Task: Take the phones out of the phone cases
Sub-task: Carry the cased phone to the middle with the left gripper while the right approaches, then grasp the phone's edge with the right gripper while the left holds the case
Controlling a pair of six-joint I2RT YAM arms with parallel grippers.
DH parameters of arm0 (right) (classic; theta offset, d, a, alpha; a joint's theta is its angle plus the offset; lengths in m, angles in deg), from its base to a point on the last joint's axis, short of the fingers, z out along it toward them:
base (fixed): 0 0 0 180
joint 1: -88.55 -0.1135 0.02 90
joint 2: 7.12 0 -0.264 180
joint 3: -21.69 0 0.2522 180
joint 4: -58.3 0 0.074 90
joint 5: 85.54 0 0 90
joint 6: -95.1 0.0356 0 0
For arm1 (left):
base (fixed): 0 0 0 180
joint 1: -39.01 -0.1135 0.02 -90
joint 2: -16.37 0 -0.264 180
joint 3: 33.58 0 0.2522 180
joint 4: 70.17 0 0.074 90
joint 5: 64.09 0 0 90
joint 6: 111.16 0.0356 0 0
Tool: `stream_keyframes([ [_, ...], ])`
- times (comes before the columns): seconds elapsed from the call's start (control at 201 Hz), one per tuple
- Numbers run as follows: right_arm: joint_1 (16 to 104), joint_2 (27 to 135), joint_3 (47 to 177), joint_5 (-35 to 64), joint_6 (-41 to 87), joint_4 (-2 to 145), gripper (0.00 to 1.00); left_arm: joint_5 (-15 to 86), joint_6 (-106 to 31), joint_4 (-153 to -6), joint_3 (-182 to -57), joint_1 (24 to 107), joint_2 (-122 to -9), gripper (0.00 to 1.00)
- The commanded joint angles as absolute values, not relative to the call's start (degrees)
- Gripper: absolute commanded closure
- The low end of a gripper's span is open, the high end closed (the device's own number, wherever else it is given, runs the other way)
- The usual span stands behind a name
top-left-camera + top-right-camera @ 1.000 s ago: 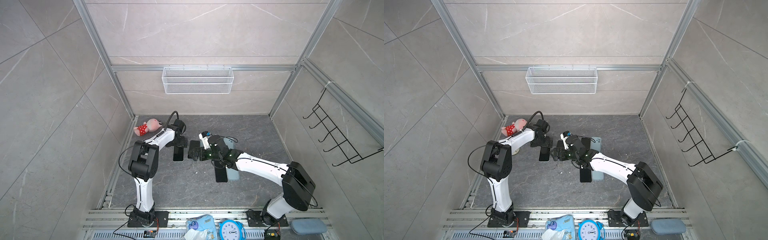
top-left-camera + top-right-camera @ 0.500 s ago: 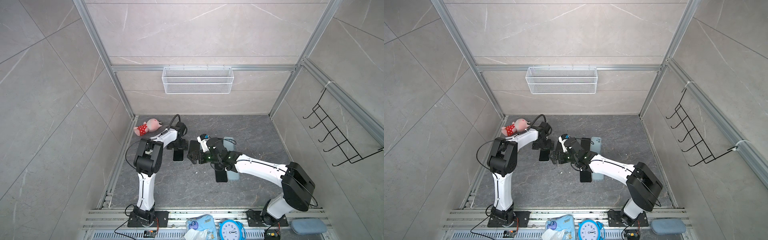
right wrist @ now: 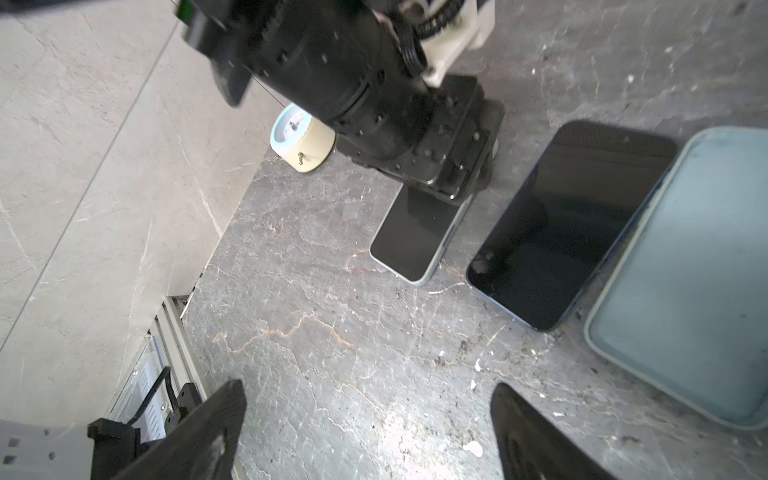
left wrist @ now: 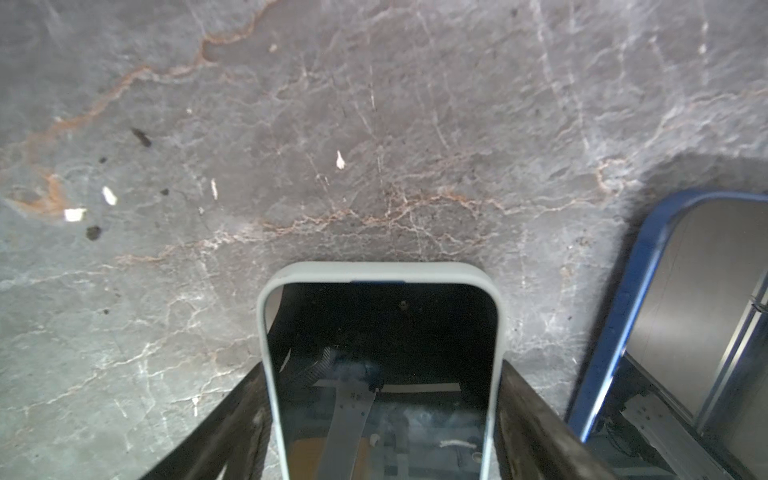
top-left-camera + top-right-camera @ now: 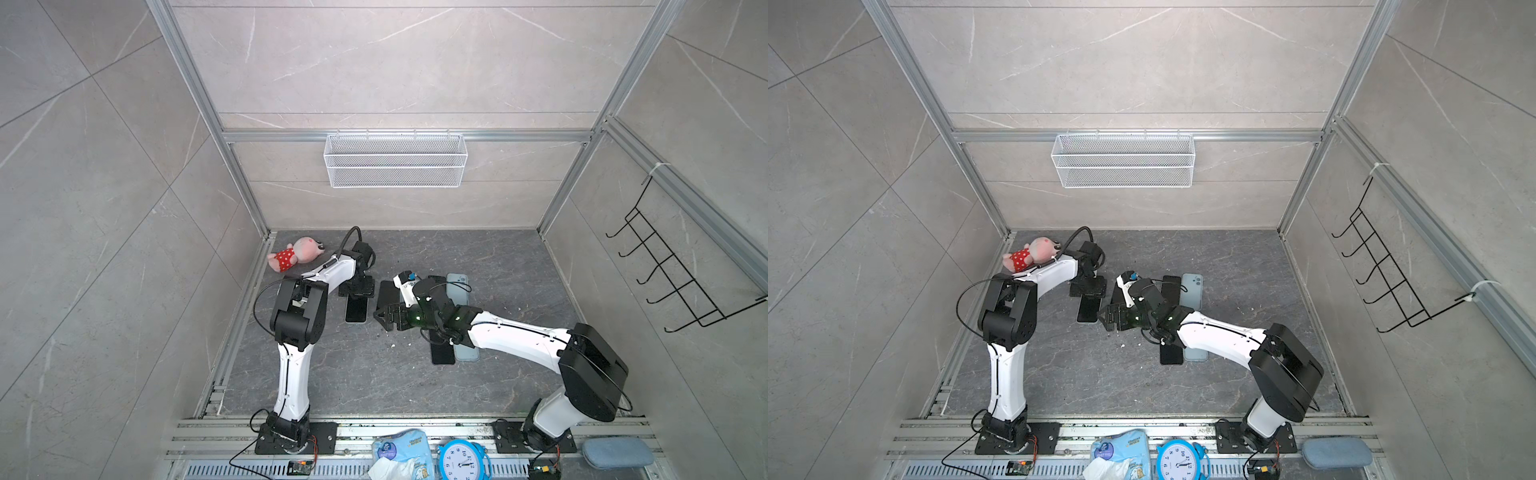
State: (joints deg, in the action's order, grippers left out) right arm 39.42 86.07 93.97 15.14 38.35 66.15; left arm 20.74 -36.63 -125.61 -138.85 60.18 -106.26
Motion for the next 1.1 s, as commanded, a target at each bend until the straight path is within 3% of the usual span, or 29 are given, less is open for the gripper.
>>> stream_keyframes([
  [0.0,38.82,88.13,92.19,17.53,39.61,61.05,0.07,26.1,-37.58,-125.54,-134.2,58.81,-105.5,0.42],
  [0.274,35.55,94.1,93.78,17.33,44.81,57.48,0.08,42.15,-43.5,-111.61,-117.92,53.19,-94.27,0.51],
  [0.742,33.8,107.22,100.76,15.4,51.48,52.58,0.16,48.97,-47.2,-102.5,-102.42,51.89,-82.5,0.54],
  [0.981,33.83,111.02,103.76,13.78,53.28,53.15,0.31,49.29,-47.72,-100.35,-97.96,51.89,-79.68,0.57],
  [1.091,33.79,112.17,104.05,13.73,54.29,51.93,0.44,49.3,-48.2,-99.28,-96.01,51.79,-78.35,0.58],
])
